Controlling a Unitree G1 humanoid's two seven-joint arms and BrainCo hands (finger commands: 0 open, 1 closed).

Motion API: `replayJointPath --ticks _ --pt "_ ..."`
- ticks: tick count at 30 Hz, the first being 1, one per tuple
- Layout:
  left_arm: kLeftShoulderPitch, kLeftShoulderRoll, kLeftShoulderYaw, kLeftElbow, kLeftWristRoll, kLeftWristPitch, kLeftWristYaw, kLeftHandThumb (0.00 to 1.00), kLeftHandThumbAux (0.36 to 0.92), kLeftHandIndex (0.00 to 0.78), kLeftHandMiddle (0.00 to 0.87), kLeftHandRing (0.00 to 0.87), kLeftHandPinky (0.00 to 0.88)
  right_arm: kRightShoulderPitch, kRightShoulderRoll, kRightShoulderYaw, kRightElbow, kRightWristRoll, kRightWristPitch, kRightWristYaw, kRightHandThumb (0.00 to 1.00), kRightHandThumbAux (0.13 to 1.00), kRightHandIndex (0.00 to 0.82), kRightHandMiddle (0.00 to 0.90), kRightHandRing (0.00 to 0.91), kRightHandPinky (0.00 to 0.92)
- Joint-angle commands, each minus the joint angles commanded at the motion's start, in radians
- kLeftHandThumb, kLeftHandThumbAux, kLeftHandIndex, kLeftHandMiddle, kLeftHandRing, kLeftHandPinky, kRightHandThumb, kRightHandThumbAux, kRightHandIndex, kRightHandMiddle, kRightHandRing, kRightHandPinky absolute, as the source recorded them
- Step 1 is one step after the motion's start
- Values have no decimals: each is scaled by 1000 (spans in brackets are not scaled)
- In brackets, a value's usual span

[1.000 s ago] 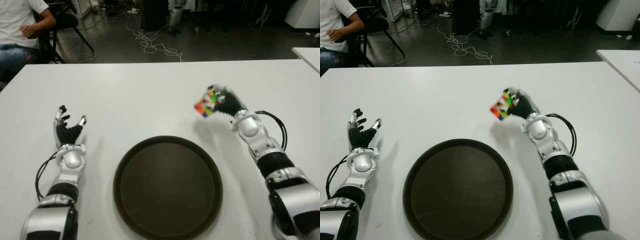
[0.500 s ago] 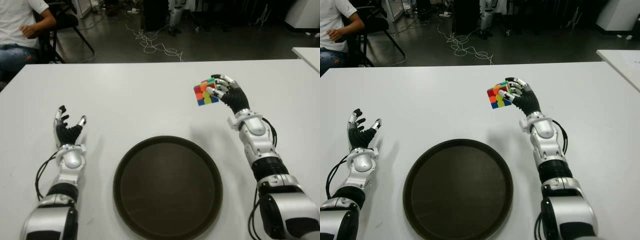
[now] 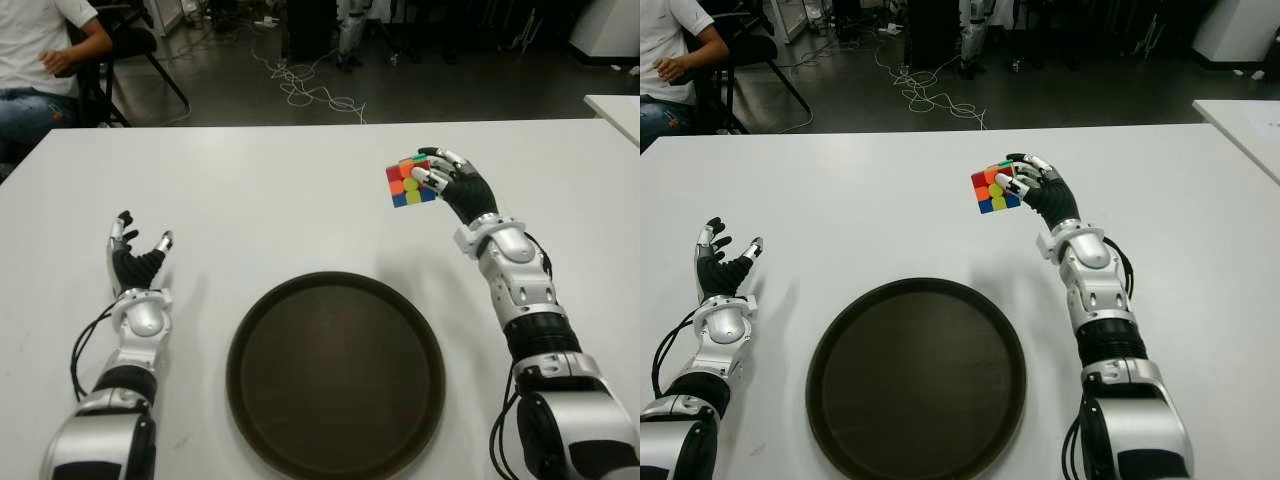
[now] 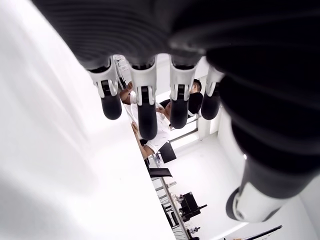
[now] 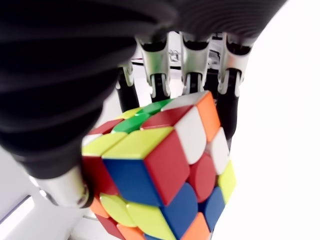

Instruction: Pick up the Rubik's Cube and put it in the plate

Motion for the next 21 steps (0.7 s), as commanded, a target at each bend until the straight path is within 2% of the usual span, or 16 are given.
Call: replayJointPath --ticks 5,13,18,21 --pt "-1 -1 -1 -2 0 7 2 384 709 92 137 134 126 1 1 -4 -14 7 24 6 698 725 436 754 767 768" --pt "-3 -3 5 1 -7 0 -3 437 708 104 153 164 183 0 3 -9 -30 23 95 26 698 725 435 739 751 757" --pt "-2 -2 3 0 -6 -5 -5 408 713 101 155 160 153 37 31 20 -76 39 163 73 700 724 436 741 757 770" --pt "-3 -3 2 1 -4 -2 -3 402 720 99 155 161 161 49 31 34 -97 37 188 101 700 724 437 750 766 773"
